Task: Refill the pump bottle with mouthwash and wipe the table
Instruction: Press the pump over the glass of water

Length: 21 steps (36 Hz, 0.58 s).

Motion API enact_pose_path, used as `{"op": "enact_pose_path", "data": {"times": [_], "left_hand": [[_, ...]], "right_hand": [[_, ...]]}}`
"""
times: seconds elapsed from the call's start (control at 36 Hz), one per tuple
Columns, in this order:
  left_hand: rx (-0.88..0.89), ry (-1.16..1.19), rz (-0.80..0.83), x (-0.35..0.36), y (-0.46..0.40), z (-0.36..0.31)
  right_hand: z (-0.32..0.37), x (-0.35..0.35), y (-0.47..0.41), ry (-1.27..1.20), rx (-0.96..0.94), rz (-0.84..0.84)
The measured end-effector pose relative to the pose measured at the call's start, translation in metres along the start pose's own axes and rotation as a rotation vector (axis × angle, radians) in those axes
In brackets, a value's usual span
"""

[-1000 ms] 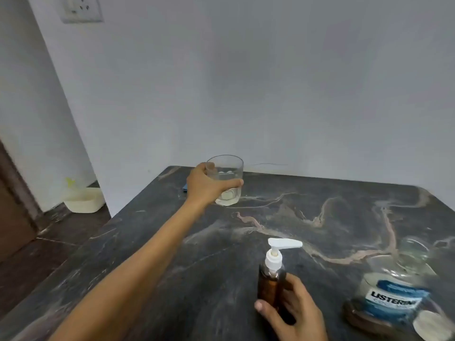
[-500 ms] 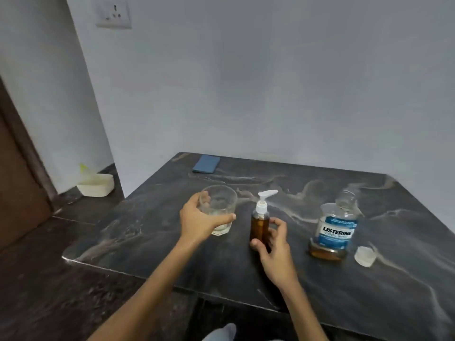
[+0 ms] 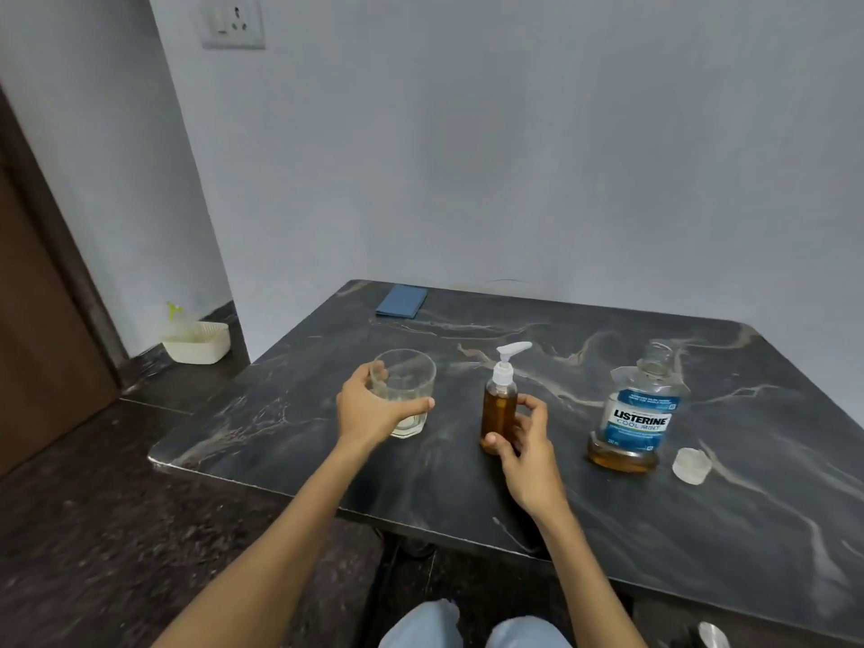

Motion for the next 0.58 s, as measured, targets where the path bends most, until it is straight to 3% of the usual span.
{"op": "enact_pose_path", "data": {"times": [0.28,0.58], "left_hand": [[-0.034,0.026,0.0,0.003,-0.003,0.008],[0.005,0.065,0.019,0.006,-0.001,0.021]], "right_hand": [[-0.001,-0.002,0.001,-0.026,0.002,-0.046],[-0.003,-0.003,-0.001,0.105,-0.005,-0.035]]}}
Point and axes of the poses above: each hand's wrist, its own y-axis away from the middle knuckle, its own x-axis out of the palm, z = x × y, the point moved 7 cm from there along -y, towards the middle knuckle, and after that the axes turned 9 degrees about -z, right-handed, at the moved point
